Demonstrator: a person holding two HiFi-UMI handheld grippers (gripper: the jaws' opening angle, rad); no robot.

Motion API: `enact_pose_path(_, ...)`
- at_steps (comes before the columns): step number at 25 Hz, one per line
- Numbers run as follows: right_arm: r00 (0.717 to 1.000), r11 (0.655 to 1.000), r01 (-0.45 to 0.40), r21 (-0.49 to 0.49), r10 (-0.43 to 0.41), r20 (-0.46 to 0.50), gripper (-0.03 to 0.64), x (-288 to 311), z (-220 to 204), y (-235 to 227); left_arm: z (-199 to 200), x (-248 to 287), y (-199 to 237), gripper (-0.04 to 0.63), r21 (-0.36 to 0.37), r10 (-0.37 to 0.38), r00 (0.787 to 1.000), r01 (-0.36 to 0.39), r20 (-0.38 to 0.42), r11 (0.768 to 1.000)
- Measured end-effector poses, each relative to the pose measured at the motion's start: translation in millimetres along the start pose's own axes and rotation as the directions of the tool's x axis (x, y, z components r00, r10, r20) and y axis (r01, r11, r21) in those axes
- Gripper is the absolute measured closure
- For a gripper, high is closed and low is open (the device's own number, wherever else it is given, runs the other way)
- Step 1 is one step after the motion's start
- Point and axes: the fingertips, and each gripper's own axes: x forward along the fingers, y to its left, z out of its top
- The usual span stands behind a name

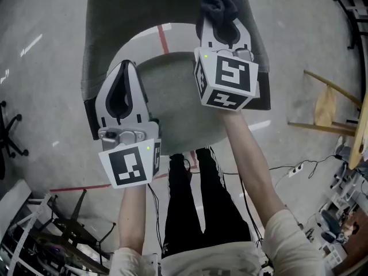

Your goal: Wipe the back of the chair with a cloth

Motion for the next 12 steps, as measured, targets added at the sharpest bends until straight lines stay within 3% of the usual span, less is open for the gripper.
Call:
enact_pose_path(6, 0.969, 0.969, -0.245, -0.023, 0.245, 0.041, 0.558, -3.3, 6.9, 99.9, 0.3, -21.7, 33.2, 0.583, -0.006, 0.093, 0.996, -0.093, 0.0, 0.996)
enact_pose_path(12, 0.896, 0.897, -0.442, -0.031, 0.443, 0.032, 0.558, -12.3, -4.8, 193.6, -8.3, -50.7, 67.9, 0.583, -0.008, 0.186, 0.983, -0.186, -0.01, 0.983)
